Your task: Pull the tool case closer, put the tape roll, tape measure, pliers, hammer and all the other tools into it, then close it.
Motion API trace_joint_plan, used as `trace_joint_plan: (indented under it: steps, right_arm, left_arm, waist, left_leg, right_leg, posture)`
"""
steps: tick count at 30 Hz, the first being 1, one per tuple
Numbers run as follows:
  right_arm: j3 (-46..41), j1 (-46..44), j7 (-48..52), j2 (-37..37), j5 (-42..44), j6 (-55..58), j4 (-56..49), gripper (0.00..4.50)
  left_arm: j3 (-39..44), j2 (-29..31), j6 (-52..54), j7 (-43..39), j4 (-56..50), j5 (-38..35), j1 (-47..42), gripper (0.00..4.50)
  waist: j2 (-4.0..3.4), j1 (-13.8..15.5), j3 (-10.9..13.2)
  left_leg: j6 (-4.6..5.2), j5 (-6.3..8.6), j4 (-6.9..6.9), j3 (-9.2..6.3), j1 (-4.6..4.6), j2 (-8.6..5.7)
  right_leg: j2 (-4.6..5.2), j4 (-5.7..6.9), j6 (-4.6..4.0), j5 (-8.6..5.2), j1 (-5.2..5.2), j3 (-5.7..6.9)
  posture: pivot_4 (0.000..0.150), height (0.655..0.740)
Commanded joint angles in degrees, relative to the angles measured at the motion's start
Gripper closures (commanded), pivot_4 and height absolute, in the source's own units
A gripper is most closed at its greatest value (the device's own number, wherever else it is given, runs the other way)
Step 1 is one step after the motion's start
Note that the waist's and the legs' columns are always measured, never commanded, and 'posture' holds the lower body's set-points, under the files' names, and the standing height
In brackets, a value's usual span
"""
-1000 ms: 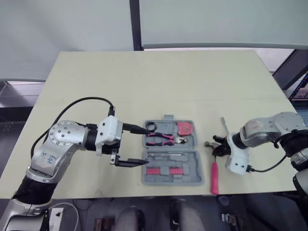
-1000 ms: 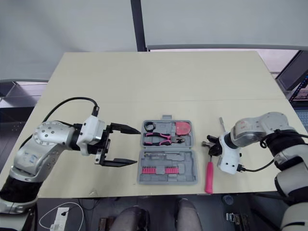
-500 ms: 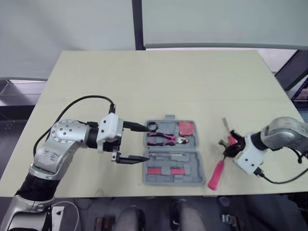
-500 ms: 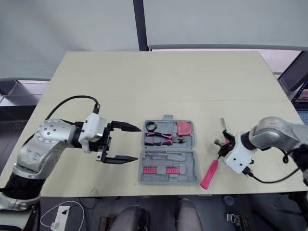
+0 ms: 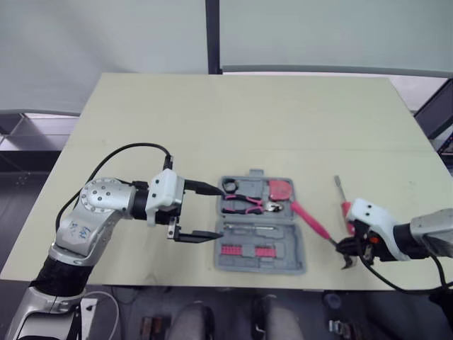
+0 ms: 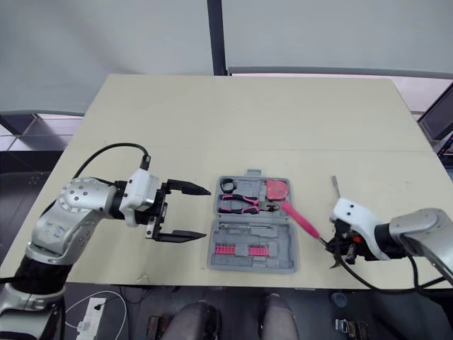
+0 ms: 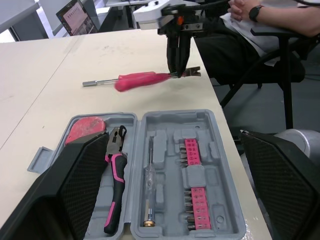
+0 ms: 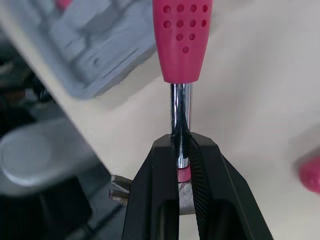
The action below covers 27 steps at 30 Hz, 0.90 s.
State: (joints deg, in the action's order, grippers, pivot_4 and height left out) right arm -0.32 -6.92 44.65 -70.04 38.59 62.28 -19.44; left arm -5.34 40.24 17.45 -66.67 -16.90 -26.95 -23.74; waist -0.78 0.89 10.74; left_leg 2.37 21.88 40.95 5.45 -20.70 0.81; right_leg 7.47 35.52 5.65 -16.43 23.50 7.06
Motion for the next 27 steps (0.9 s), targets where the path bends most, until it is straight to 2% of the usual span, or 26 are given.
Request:
trace_joint_plan:
  steps: [1,7,16,18,19,22,25,26,27]
  right_arm:
    - [-6.4,-0.4,-9.0,6.4,2.4,13.2,-2.8,4.47]
    - [-13.1,-6.1,-21.9,23.3,-1.7,29.3,-1.9,4.47]
    - [-18.9,-9.6,-33.7,35.1,-5.2,30.2,2.3,4.47]
    - [-22.5,-9.9,-35.7,37.2,-4.7,30.2,1.9,3.58]
    - [-23.4,-9.8,-36.2,37.6,-4.3,30.2,1.6,3.29]
    - [-27.4,-6.8,-34.9,36.6,-1.0,30.2,-3.9,1.79]
    - [-26.5,-1.4,-28.8,31.4,0.5,26.2,-14.6,0.27]
    - [-25.6,1.6,-27.6,29.6,0.1,23.8,-18.3,0.06]
    - [-25.3,4.6,-27.6,29.2,-1.0,20.9,-21.3,0.06]
  left_arm:
    - [0.7,-0.3,-1.0,-0.7,-0.5,-0.7,0.0,0.0]
    - [0.7,-0.7,-1.7,-1.4,0.9,-0.2,-0.8,0.0]
    - [1.0,-0.3,-1.6,-1.7,0.8,0.0,-1.1,0.0]
    - [0.9,-0.3,-1.5,-1.7,0.6,0.0,-1.2,0.0]
    - [0.9,-0.3,-1.5,-1.7,0.5,-0.1,-1.2,0.0]
    - [0.9,-0.3,-1.4,-1.8,0.4,-0.2,-1.3,0.0]
    - [0.9,-0.3,-1.5,-2.2,0.7,-0.2,-1.5,0.0]
    - [0.8,-0.3,-1.6,-2.3,0.8,-0.2,-1.5,0.0]
    - [0.6,-0.4,-1.7,-2.5,0.8,-0.2,-1.6,0.0]
  waist:
    - [-0.01,0.3,0.0]
    - [-0.03,0.5,0.0]
    - [-0.03,0.3,0.0]
    - [-0.03,0.3,0.0]
    - [-0.04,0.3,0.0]
    - [-0.04,0.6,0.0]
    - [-0.09,0.5,0.0]
    - [-0.1,0.5,0.0]
    - [-0.1,0.5,0.0]
  left_leg:
    - [0.0,0.0,0.02,0.01,-0.04,-0.02]
    - [0.01,-0.01,0.12,-0.06,-0.37,-0.08]
    - [0.0,-0.01,0.11,0.0,-0.38,-0.03]
    - [-0.01,-0.02,0.1,0.01,-0.37,0.0]
    - [-0.01,-0.02,0.1,0.02,-0.37,0.01]
    - [-0.01,-0.02,0.07,0.0,-0.41,0.0]
    - [-0.01,-0.02,0.05,-0.02,-0.43,-0.01]
    - [-0.01,-0.02,0.05,0.0,-0.43,-0.01]
    - [-0.01,-0.01,0.03,-0.01,-0.39,-0.02]
  right_leg:
    - [0.0,0.01,0.0,0.0,0.04,0.0]
    - [-0.37,0.03,0.06,0.03,0.21,0.17]
    - [-0.75,-0.05,0.16,0.09,0.21,0.28]
    - [-0.78,-0.04,0.16,0.09,0.22,0.28]
    - [-0.79,-0.04,0.16,0.09,0.23,0.27]
    - [-0.79,-0.07,0.16,0.08,0.24,0.29]
    - [-0.8,-0.11,0.16,0.09,0.24,0.26]
    - [-0.8,-0.11,0.17,0.09,0.25,0.24]
    - [-0.81,-0.12,0.17,0.09,0.24,0.23]
  posture:
    - [0.15,0.74]
    - [0.15,0.74]
    - [0.15,0.74]
    - [0.15,0.74]
    - [0.15,0.74]
    - [0.15,0.74]
    - [0.15,0.74]
    - [0.15,0.74]
    - [0.15,0.74]
